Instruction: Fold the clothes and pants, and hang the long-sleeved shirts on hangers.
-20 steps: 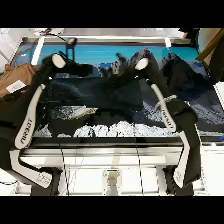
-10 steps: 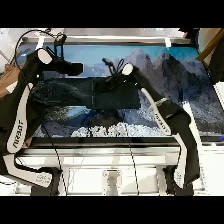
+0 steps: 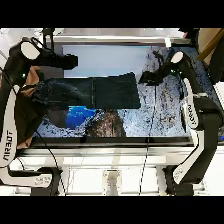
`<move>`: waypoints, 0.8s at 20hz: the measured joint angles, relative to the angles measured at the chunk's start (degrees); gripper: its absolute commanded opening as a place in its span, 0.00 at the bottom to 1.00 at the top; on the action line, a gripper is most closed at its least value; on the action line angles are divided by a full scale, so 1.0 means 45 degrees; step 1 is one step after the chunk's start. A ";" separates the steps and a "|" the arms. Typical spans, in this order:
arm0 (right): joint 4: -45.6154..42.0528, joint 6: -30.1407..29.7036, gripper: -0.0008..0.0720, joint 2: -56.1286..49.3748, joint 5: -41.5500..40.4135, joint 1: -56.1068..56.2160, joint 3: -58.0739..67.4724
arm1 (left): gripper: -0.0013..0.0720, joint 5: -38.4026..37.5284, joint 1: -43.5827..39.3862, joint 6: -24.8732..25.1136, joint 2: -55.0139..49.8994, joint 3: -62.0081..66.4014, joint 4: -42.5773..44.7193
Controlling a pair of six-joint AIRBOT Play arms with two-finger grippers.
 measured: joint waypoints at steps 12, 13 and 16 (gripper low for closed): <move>0.2676 -0.1316 0.86 -0.1778 -0.1127 -0.0452 -0.0845 | 0.06 -0.0044 -0.0015 -0.0097 0.0078 0.0000 0.0005; 0.2764 -0.1350 0.86 -0.1817 -0.1151 -0.0418 -0.0850 | 0.06 -0.0044 -0.0015 -0.0097 0.0078 0.0000 0.0005; 0.2846 -0.1496 0.83 -0.1885 -0.1185 -0.0262 -0.0850 | 0.06 -0.0044 -0.0015 -0.0097 0.0078 0.0000 0.0005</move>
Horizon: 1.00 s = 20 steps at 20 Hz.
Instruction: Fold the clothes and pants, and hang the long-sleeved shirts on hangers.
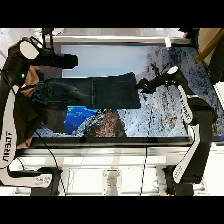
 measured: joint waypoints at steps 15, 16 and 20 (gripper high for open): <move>0.0034 -0.0539 0.04 0.0019 -0.0321 0.1166 0.0044 | 0.06 0.0005 -0.0005 0.0000 0.0000 -0.0010 -0.0005; 0.0039 -0.0534 0.04 0.0049 -0.0121 0.1127 0.0117 | 0.06 0.0005 -0.0005 0.0000 0.0000 -0.0010 -0.0005; -0.0155 -0.0481 0.04 0.0389 0.1282 0.0675 0.0767 | 0.06 -0.0044 -0.0005 -0.0005 -0.0083 -0.0010 0.0063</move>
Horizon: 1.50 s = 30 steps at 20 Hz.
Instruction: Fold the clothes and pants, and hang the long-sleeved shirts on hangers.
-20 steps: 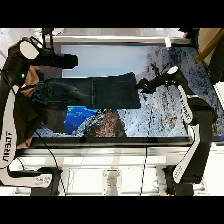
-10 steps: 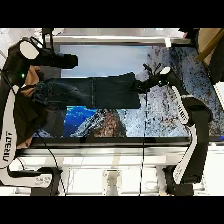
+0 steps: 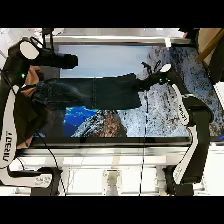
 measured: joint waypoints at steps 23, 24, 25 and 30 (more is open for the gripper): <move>-0.0510 0.2074 0.04 0.3196 0.1889 -0.1185 0.1622 | 0.05 0.1690 -0.4843 0.3823 -0.7096 0.0010 -0.7684; -0.0505 0.2205 0.04 0.3196 0.1622 -0.0860 0.1622 | 0.05 0.1734 -0.4741 0.3823 -0.7135 0.0034 -0.7805; -0.0486 0.2322 0.04 0.3196 0.1282 -0.0476 0.1622 | 0.05 0.1685 -0.4527 0.3823 -0.7101 0.0053 -0.7854; -0.0481 0.2720 0.04 0.2953 -0.1175 0.1812 0.1598 | 0.05 -0.0160 -0.1943 0.3565 -0.5610 0.0092 -0.7019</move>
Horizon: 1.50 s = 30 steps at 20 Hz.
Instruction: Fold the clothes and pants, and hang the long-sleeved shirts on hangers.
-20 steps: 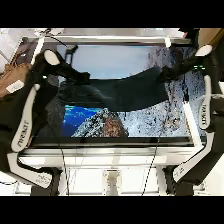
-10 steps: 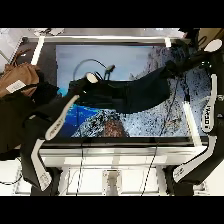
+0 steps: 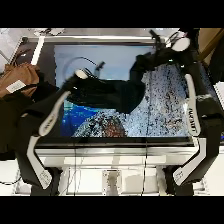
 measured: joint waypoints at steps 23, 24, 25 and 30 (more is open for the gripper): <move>-0.1064 0.0189 0.82 -0.2793 -0.6203 0.3672 -0.0010 | 0.05 -0.4575 0.4891 -0.0486 0.3706 0.0000 0.3657; -0.1258 0.0199 0.82 -0.2720 -0.5192 0.2977 -0.0107 | 0.05 -0.4609 0.4911 -0.0461 0.3711 0.0000 0.3653; -0.1438 0.0228 0.83 -0.2696 -0.4367 0.2331 -0.0277 | 0.05 -0.4682 0.4915 -0.0452 0.3711 0.0000 0.3643; -0.0835 0.0505 0.88 -0.2948 -0.1899 0.0398 -0.1511 | 0.05 -0.4745 0.4945 -0.0423 0.3711 0.0000 0.3653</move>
